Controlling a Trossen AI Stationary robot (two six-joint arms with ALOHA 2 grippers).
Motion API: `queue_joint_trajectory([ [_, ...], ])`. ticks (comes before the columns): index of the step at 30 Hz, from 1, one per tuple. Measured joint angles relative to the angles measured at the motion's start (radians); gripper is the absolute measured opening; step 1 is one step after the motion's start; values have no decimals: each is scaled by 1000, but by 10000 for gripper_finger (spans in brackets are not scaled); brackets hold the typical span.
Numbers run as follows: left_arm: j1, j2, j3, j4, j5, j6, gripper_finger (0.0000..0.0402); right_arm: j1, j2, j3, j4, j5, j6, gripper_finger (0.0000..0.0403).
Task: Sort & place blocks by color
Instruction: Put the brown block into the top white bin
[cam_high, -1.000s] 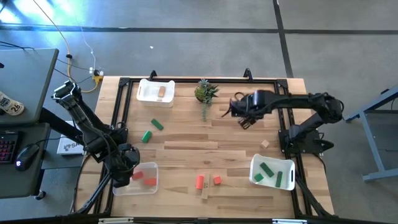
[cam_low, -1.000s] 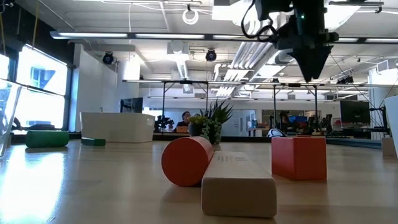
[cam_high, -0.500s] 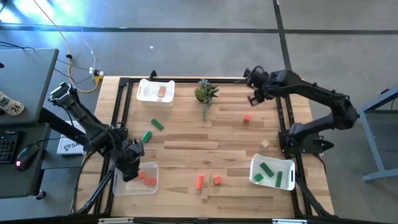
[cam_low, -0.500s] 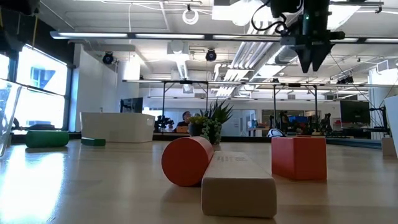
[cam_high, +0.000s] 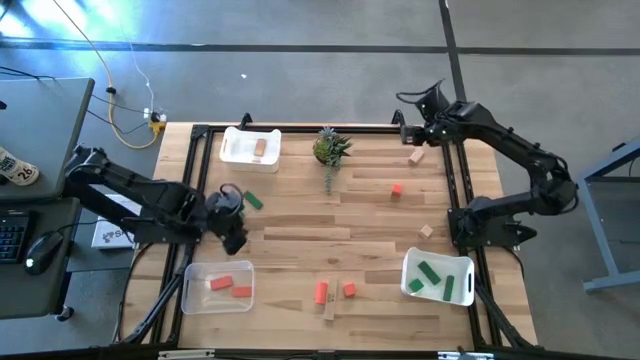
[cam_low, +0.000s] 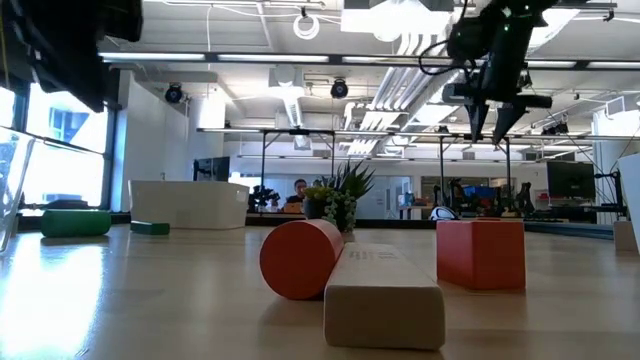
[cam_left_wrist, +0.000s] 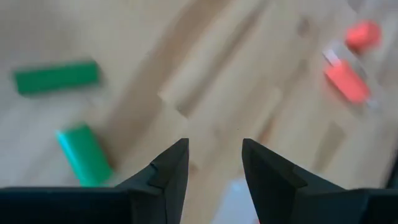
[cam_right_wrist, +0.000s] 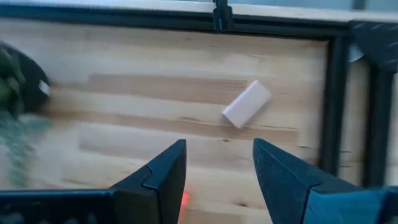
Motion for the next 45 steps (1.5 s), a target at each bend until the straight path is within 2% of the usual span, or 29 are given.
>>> queue_joint_trajectory([
  [5, 131, 0, 0, 86, -75, 143, 136, -70, 1, -53, 92, -64, 52, 172],
  [9, 223, 0, 0, 179, -146, 263, 136, -101, 1, -95, 130, -63, 58, 172],
  [19, 449, 1, 0, 294, -298, 601, 135, -109, 10, -173, 232, -22, 231, 172],
  [30, 709, 1, 0, 427, -297, 950, 136, -109, 154, -173, 240, -23, 326, 172],
  [34, 780, 1, 0, 437, -282, 1007, 136, -109, 215, -173, 240, -46, 376, 172],
  [45, 898, 1, 0, 439, -208, 1084, 136, -109, 297, -173, 239, -15, 457, 172],
])
